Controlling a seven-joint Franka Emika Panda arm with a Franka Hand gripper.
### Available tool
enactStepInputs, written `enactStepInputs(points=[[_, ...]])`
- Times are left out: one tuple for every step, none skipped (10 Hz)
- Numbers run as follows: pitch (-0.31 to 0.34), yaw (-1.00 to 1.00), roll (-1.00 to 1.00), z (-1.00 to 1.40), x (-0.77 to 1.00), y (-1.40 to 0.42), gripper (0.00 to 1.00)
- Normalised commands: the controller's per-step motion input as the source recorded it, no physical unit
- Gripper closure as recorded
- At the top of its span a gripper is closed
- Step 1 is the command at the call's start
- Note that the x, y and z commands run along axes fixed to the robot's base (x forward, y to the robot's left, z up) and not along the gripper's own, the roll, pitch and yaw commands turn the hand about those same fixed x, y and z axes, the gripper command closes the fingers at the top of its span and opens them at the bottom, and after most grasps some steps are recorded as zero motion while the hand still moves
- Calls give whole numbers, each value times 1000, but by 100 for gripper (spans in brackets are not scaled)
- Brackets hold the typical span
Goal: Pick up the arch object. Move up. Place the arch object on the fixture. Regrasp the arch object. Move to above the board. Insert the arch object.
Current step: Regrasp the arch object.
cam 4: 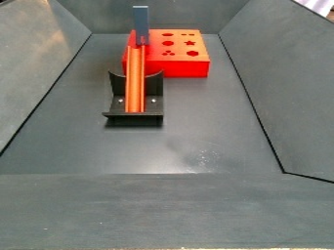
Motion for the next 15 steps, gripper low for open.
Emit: enactStepInputs(points=[[46, 201, 183, -1, 77, -38, 0], [82, 197, 74, -1000, 30, 46, 0], [72, 184, 70, -1000, 33, 46, 0], [14, 172, 56, -1000, 47, 42, 0], [-15, 167, 53, -1000, 53, 40, 0], [-67, 140, 51, -1000, 63, 38, 0], [-82, 125, 59, -1000, 69, 37, 0], [-106, 74, 74, -1000, 86, 31, 0], [-113, 44, 80, -1000, 97, 26, 0], [-105, 15, 85, -1000, 104, 21, 0], [-88, -5, 80, -1000, 113, 20, 0], [-71, -21, 75, -846, 108, 13, 0], [-40, -32, 71, -623, 93, 4, 0], [-20, -34, 73, -460, 86, 3, 0], [8, -25, 73, -247, 82, -1, 0]])
